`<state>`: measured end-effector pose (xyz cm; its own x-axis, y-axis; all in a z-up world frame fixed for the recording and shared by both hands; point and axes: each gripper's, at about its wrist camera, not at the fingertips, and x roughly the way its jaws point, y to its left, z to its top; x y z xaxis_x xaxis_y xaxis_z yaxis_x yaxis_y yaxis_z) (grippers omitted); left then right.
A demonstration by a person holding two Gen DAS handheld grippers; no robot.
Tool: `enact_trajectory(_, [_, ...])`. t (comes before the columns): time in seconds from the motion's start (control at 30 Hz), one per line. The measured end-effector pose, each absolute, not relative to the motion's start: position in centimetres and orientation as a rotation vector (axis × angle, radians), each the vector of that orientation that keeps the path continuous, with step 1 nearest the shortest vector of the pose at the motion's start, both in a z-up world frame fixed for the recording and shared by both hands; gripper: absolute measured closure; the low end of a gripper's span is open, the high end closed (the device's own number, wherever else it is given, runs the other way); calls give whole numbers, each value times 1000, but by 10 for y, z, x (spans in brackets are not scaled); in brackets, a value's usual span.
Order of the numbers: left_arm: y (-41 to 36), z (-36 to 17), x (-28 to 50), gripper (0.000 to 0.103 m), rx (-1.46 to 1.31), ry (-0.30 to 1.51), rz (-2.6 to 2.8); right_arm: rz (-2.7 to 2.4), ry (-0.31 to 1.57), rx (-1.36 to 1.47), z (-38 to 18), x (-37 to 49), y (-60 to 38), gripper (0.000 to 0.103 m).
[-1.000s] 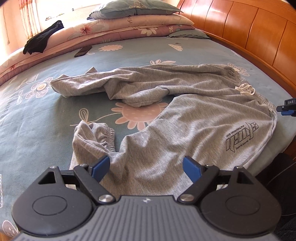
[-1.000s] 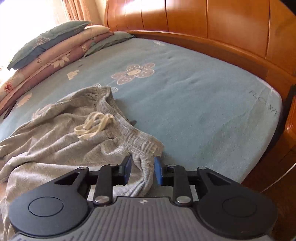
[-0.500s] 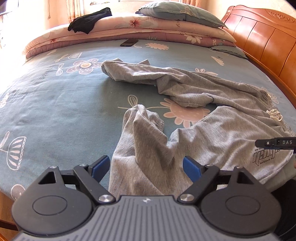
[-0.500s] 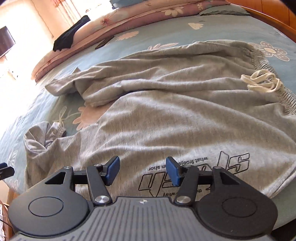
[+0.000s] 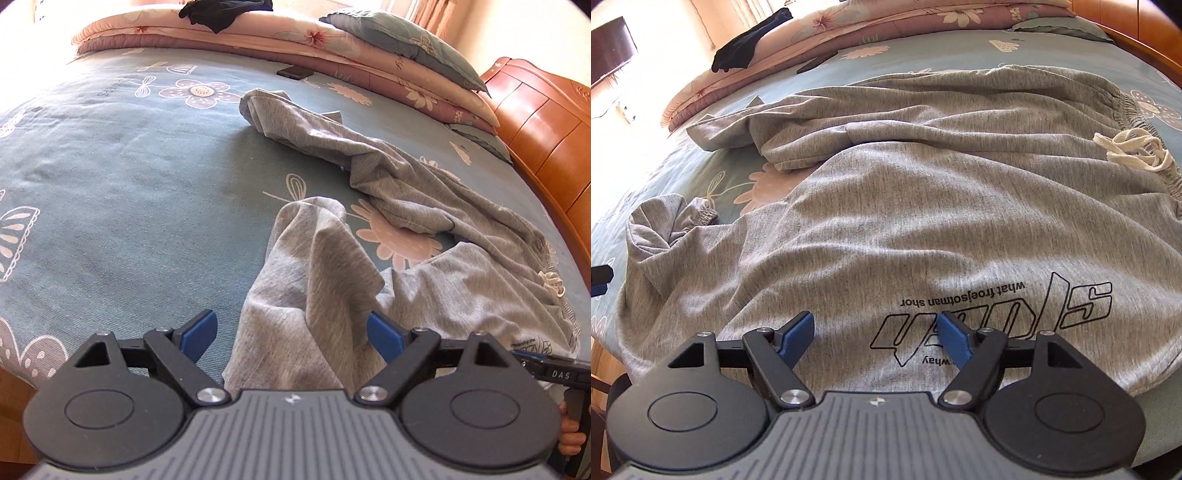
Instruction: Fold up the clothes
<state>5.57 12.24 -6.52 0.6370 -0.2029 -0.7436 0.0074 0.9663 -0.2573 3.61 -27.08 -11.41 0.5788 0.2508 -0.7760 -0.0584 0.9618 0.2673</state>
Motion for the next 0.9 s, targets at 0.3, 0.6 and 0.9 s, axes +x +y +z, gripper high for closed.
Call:
enact_trajectory(0.3, [88,-52,80,15,-96,759,-250,184,929,148,-116,35,-256,12])
enact_trajectory(0.6, [46,-82,107,15,-169,882,-428,215,934,244,-114,34,-274,12])
enact_trajectory(0.9, [-27,-110,121,15,-151,957,-563,174,952,294,-112,21,-303,12])
